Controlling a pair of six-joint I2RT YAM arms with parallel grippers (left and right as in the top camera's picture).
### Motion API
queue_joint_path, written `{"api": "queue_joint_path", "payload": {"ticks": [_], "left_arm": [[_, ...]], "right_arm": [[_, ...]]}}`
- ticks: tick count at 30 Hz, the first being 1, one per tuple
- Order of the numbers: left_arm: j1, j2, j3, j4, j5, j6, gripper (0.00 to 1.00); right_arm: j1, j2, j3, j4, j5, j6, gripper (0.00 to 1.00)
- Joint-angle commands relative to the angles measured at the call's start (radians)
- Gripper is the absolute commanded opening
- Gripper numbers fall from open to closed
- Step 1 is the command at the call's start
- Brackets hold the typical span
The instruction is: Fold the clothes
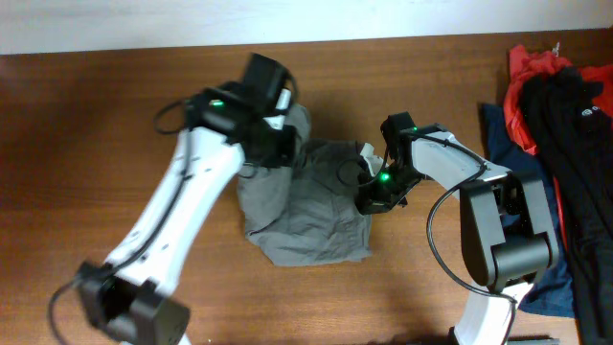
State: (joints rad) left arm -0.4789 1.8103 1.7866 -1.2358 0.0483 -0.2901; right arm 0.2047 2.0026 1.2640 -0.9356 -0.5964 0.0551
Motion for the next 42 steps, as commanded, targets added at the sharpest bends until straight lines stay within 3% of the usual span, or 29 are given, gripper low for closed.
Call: {"api": "queue_joint_path", "payload": {"ticks": [1, 6, 7, 11, 18, 21, 23, 24, 26, 30, 33, 38, 39, 42], "left_arm": [[-0.068, 0.114, 0.021, 0.005, 0.047, -0.065, 0.01], [-0.138, 0.224, 0.021, 0.006, 0.132, -0.065, 0.02], [-0.147, 0.235, 0.021, 0.008, 0.139, -0.065, 0.08], [-0.164, 0.241, 0.027, 0.030, 0.140, -0.064, 0.45], [-0.119, 0.238, 0.262, -0.119, 0.155, 0.003, 0.51], [-0.066, 0.238, 0.452, -0.229, 0.000, 0.016, 0.57], [-0.028, 0.238, 0.534, -0.276, -0.080, 0.039, 0.45], [-0.008, 0.238, 0.560, -0.290, -0.098, 0.056, 0.29], [0.045, 0.238, 0.575, -0.309, -0.100, 0.076, 0.12], [0.132, 0.240, 0.545, -0.330, -0.068, 0.080, 0.00], [0.183, 0.240, 0.478, -0.311, 0.073, 0.183, 0.01], [0.201, 0.240, 0.270, -0.214, 0.303, 0.363, 0.18], [0.201, 0.240, 0.200, -0.180, 0.392, 0.413, 0.24], [0.200, 0.240, 0.063, -0.123, 0.454, 0.442, 0.31]], "right_arm": [[-0.012, 0.012, -0.003, -0.051, 0.024, 0.005, 0.08], [-0.113, -0.023, 0.028, -0.154, 0.219, 0.005, 0.08], [-0.131, -0.028, 0.036, -0.166, 0.225, 0.005, 0.08], [-0.223, -0.056, 0.060, -0.199, 0.224, 0.005, 0.09], [-0.269, -0.068, 0.064, -0.219, 0.199, -0.053, 0.13], [-0.268, -0.095, 0.070, -0.228, 0.109, -0.087, 0.13], [-0.263, -0.150, 0.082, -0.220, 0.004, -0.151, 0.13], [-0.257, -0.179, 0.089, -0.216, -0.039, -0.171, 0.13], [-0.233, -0.257, 0.106, -0.195, -0.112, -0.190, 0.14], [-0.136, -0.378, 0.115, -0.127, -0.126, -0.189, 0.13], [-0.058, -0.374, 0.114, -0.075, -0.125, -0.189, 0.13], [0.054, -0.243, 0.109, 0.012, -0.079, -0.166, 0.14], [0.064, -0.209, 0.109, 0.017, -0.050, -0.143, 0.14], [0.055, -0.097, 0.109, -0.043, 0.163, -0.010, 0.14]]}}
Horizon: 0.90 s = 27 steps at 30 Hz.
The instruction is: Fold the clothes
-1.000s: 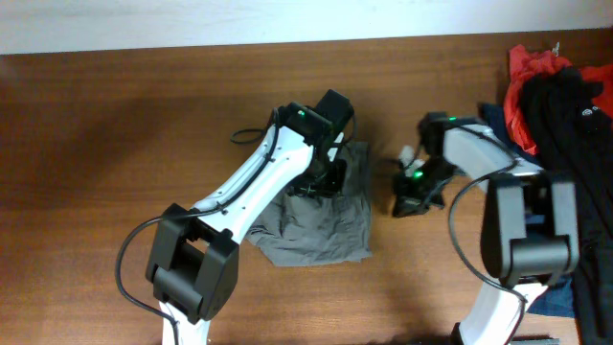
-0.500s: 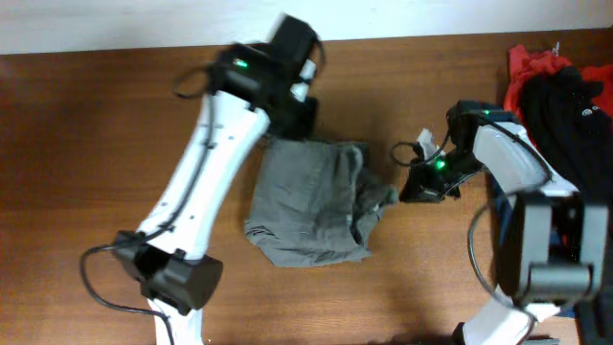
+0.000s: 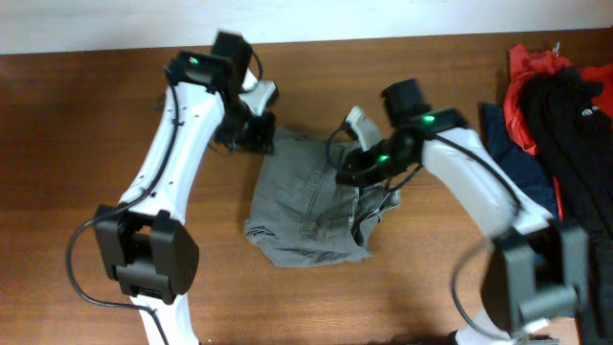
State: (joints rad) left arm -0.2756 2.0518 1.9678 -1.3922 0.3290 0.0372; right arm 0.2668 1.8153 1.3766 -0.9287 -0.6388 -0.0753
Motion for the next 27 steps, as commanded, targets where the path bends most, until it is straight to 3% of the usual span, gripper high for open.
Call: {"api": "queue_joint_path", "payload": {"ticks": [1, 3, 8, 13, 17, 23, 25, 27], "left_arm": [[-0.003, -0.001, -0.165, 0.052, 0.172, 0.115, 0.34], [-0.003, -0.001, -0.267, 0.091, 0.173, 0.114, 0.37], [-0.003, -0.001, -0.436, 0.204, 0.172, 0.114, 0.39], [-0.003, -0.001, -0.561, 0.341, 0.172, 0.094, 0.42], [-0.003, -0.001, -0.585, 0.352, 0.174, 0.079, 0.43], [-0.003, -0.001, -0.585, 0.365, 0.260, 0.058, 0.48], [-0.003, -0.001, -0.585, 0.375, 0.261, 0.058, 0.69], [-0.003, -0.002, -0.585, 0.374, 0.260, 0.058, 0.76]], "right_arm": [[-0.017, 0.117, -0.003, -0.088, 0.285, 0.169, 0.14], [-0.049, 0.175, -0.003, -0.183, 0.428, 0.249, 0.13], [-0.099, 0.193, -0.003, -0.251, 0.446, 0.248, 0.14], [-0.100, 0.148, 0.026, -0.292, 0.332, 0.101, 0.11], [-0.075, 0.023, 0.098, -0.368, 0.092, -0.107, 0.11], [0.054, -0.032, 0.088, -0.321, 0.074, -0.134, 0.11], [0.104, 0.002, 0.043, -0.286, 0.071, -0.126, 0.11], [0.136, 0.038, -0.002, -0.278, 0.070, -0.105, 0.11]]}}
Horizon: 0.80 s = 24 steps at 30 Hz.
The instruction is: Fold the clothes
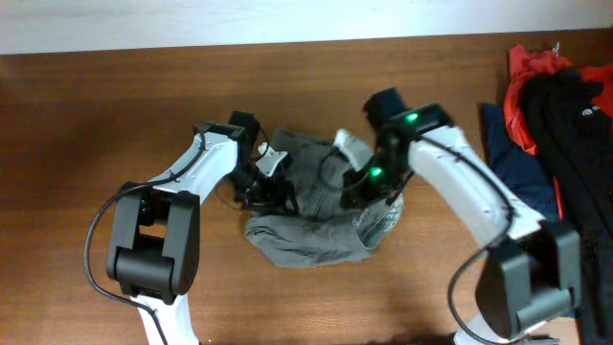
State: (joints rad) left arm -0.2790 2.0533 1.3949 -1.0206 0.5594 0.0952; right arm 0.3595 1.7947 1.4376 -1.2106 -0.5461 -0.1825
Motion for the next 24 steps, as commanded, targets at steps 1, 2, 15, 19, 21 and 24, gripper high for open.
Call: {"api": "queue_joint_path", "payload": {"ticks": [1, 2, 15, 19, 21, 24], "left_arm": [[0.001, -0.003, -0.012, 0.001, 0.030, 0.000, 0.78], [0.001, -0.003, -0.011, -0.002, 0.034, -0.001, 0.80], [0.082, -0.003, 0.219, -0.201, 0.073, 0.011, 0.87], [0.101, -0.003, 0.273, -0.234, 0.073, 0.011, 0.98], [0.101, -0.003, 0.272, -0.211, 0.073, 0.011, 0.99], [0.087, -0.003, 0.269, -0.095, 0.047, 0.011, 0.94]], "right_arm": [[0.058, 0.081, -0.091, 0.003, -0.023, 0.023, 0.11], [0.068, 0.099, -0.119, 0.003, -0.023, 0.038, 0.11], [-0.040, 0.134, -0.303, -0.033, 0.023, 0.157, 0.08], [-0.070, 0.045, -0.238, -0.074, 0.019, 0.103, 0.08], [-0.073, -0.026, -0.189, -0.075, 0.019, 0.101, 0.08], [-0.073, -0.120, -0.111, -0.018, 0.018, 0.132, 0.08]]}}
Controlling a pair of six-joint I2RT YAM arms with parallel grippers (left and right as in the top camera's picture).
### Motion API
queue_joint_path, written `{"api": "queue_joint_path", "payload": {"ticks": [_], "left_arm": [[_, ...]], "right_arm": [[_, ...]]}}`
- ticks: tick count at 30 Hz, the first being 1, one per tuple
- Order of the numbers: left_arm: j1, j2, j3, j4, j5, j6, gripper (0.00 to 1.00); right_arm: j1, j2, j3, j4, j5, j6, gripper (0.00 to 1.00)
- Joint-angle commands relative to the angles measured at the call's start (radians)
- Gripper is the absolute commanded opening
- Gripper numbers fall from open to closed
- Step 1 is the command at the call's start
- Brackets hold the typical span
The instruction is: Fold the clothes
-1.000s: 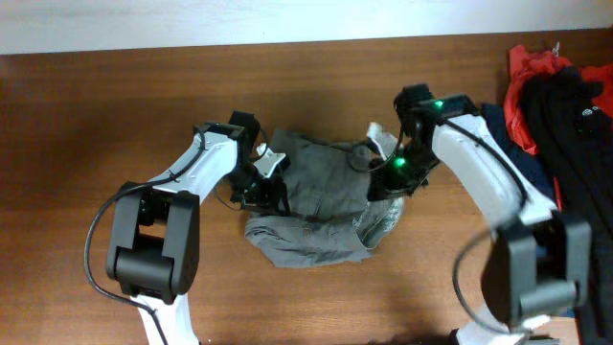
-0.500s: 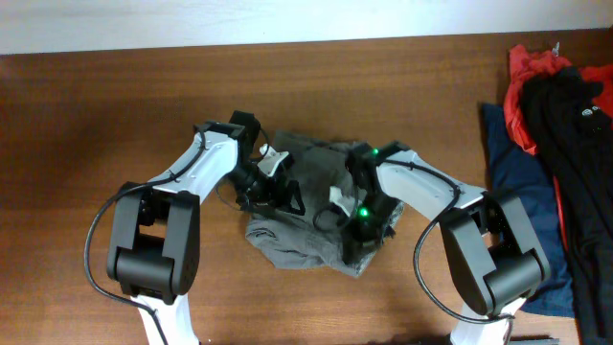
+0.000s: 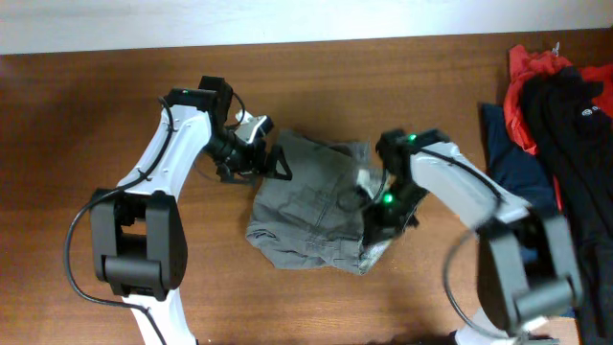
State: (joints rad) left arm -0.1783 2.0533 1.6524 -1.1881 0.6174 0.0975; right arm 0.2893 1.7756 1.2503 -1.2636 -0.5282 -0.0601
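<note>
A grey garment (image 3: 308, 206) lies bunched into a rough rectangle in the middle of the brown table (image 3: 96, 115); a strip of pale lining shows at its lower right corner. My left gripper (image 3: 279, 161) stands open at the garment's upper left corner, its black fingers spread just over the cloth edge. My right gripper (image 3: 379, 217) points down at the garment's right edge. Its wrist hides the fingertips, and I cannot make out whether it holds cloth.
A pile of red, black and blue clothes (image 3: 560, 115) fills the right end of the table. The table's far edge meets a white wall at the top. Both arm bases stand at the near edge.
My left gripper has gone from the garment's left middle up to its upper left corner and stands open. My right gripper has shifted from the garment's centre to its right edge. The cloth lies flatter.
First both grippers were at the garment's upper corners, left and right. Then the right gripper was over the middle with the right part of the cloth drawn inward. Then both were low on the cloth near its centre. Now they stand apart at its edges.
</note>
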Motion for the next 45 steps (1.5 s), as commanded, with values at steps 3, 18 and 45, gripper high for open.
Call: {"api": "queue_joint_path", "payload": {"ticks": [3, 18, 45], "left_arm": [[-0.048, -0.003, -0.013, 0.213, -0.107, 0.009, 0.56], [-0.100, 0.102, -0.100, 0.410, -0.308, 0.004, 0.30], [-0.152, 0.093, -0.138, -0.230, -0.146, 0.047, 0.31]], "right_arm": [[-0.001, -0.116, 0.079, 0.155, -0.003, 0.060, 0.08], [0.145, 0.293, -0.040, 0.151, -0.251, 0.212, 0.04], [-0.035, 0.200, 0.122, 0.321, 0.058, 0.272, 0.12]]}}
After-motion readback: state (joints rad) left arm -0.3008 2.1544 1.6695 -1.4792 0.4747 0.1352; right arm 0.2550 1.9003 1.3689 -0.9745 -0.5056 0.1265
